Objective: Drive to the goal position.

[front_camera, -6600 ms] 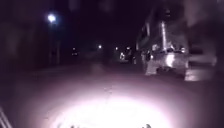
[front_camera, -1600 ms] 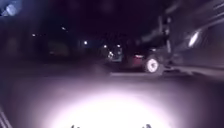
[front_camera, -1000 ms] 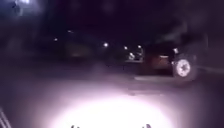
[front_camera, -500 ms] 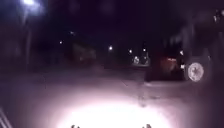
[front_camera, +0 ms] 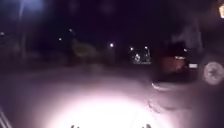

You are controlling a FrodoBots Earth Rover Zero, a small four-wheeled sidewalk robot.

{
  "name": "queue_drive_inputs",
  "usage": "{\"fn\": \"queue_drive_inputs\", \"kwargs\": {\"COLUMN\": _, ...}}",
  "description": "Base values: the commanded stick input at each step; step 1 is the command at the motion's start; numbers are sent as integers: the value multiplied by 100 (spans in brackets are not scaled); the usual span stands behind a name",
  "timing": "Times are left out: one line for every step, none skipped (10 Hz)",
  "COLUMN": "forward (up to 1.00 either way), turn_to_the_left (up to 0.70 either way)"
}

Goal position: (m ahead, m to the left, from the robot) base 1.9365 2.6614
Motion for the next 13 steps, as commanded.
{"fn": "queue_drive_inputs", "kwargs": {"forward": 100, "turn_to_the_left": -40}}
{"fn": "queue_drive_inputs", "kwargs": {"forward": 100, "turn_to_the_left": -24}}
{"fn": "queue_drive_inputs", "kwargs": {"forward": 100, "turn_to_the_left": -6}}
{"fn": "queue_drive_inputs", "kwargs": {"forward": 100, "turn_to_the_left": -1}}
{"fn": "queue_drive_inputs", "kwargs": {"forward": 100, "turn_to_the_left": 0}}
{"fn": "queue_drive_inputs", "kwargs": {"forward": 100, "turn_to_the_left": 0}}
{"fn": "queue_drive_inputs", "kwargs": {"forward": 100, "turn_to_the_left": 0}}
{"fn": "queue_drive_inputs", "kwargs": {"forward": 100, "turn_to_the_left": 0}}
{"fn": "queue_drive_inputs", "kwargs": {"forward": 100, "turn_to_the_left": 0}}
{"fn": "queue_drive_inputs", "kwargs": {"forward": 100, "turn_to_the_left": 0}}
{"fn": "queue_drive_inputs", "kwargs": {"forward": 100, "turn_to_the_left": 0}}
{"fn": "queue_drive_inputs", "kwargs": {"forward": 100, "turn_to_the_left": 0}}
{"fn": "queue_drive_inputs", "kwargs": {"forward": 100, "turn_to_the_left": 0}}
